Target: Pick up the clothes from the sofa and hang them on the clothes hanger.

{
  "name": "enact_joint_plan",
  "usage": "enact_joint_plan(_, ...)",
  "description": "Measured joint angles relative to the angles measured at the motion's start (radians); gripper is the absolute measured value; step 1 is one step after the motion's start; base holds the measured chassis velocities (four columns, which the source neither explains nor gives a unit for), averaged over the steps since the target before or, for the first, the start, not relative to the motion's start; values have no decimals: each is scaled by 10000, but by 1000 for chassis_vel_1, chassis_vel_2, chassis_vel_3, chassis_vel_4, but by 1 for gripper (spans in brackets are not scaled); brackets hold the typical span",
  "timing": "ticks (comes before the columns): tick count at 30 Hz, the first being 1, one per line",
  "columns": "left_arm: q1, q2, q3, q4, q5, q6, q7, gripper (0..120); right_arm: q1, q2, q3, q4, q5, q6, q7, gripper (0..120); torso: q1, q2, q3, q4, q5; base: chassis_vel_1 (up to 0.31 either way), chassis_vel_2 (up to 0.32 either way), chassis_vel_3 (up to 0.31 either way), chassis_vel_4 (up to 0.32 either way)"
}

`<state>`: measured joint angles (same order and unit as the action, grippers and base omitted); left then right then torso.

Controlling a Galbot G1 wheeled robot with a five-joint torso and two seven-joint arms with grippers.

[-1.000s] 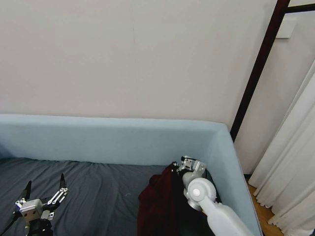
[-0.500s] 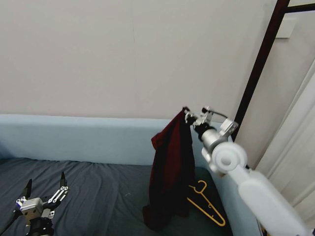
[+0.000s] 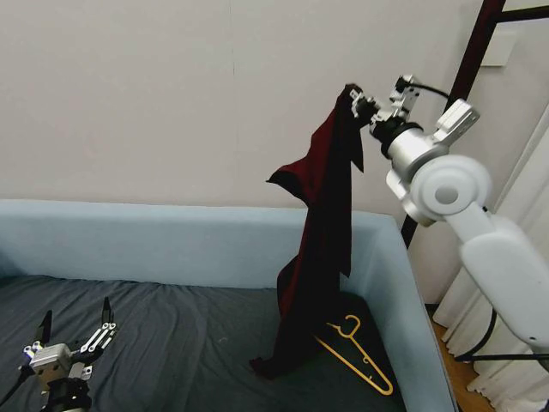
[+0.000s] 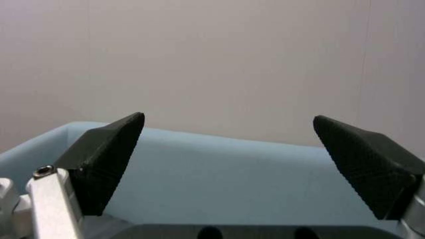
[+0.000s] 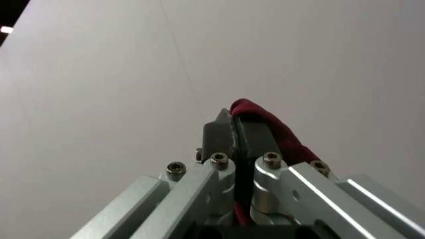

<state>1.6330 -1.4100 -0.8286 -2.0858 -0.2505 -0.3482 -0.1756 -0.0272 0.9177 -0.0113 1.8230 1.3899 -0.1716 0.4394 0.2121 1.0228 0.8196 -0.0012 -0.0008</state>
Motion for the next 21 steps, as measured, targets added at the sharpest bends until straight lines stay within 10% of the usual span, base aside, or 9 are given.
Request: enact_joint_plan(21, -314, 13, 247, 282, -28, -99, -7, 100, 924, -927, -337, 692, 393, -296, 338, 0, 0, 0, 0, 1, -1, 0, 0, 0, 0)
